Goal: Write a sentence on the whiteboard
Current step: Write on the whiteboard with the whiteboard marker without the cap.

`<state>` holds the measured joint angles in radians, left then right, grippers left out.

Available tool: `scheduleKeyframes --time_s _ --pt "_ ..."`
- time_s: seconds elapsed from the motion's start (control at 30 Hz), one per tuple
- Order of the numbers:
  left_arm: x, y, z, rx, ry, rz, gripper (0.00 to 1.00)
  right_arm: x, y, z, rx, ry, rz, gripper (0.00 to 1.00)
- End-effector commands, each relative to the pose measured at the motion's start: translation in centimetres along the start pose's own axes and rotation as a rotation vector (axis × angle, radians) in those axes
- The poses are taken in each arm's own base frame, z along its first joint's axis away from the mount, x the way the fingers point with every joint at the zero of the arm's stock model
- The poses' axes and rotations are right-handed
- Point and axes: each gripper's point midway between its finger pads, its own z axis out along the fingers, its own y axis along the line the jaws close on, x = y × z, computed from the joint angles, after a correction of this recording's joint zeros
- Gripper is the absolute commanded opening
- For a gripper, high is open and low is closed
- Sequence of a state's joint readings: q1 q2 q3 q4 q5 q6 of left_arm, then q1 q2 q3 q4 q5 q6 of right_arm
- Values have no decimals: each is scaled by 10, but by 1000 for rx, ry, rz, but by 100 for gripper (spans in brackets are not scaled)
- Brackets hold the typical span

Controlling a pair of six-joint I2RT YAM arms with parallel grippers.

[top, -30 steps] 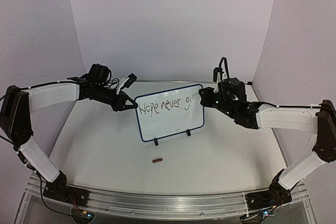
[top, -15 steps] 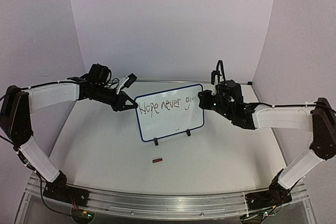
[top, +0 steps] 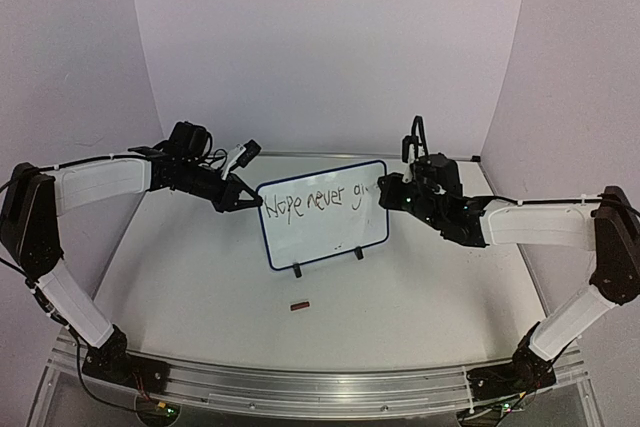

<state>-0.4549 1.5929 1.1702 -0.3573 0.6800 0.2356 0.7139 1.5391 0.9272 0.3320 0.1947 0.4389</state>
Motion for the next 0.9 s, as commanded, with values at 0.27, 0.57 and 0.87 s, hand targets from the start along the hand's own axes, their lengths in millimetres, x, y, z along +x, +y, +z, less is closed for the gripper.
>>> scheduleKeyframes --time_s 0.27,0.57,0.87 --pt "12 13 5 -63 52 29 0 9 -9 4 48 18 0 0" --pt "12 13 5 -62 52 28 0 8 -10 6 65 23 -4 0" --pt "13 13 5 -61 52 28 0 -6 -7 1 57 -11 -3 0"
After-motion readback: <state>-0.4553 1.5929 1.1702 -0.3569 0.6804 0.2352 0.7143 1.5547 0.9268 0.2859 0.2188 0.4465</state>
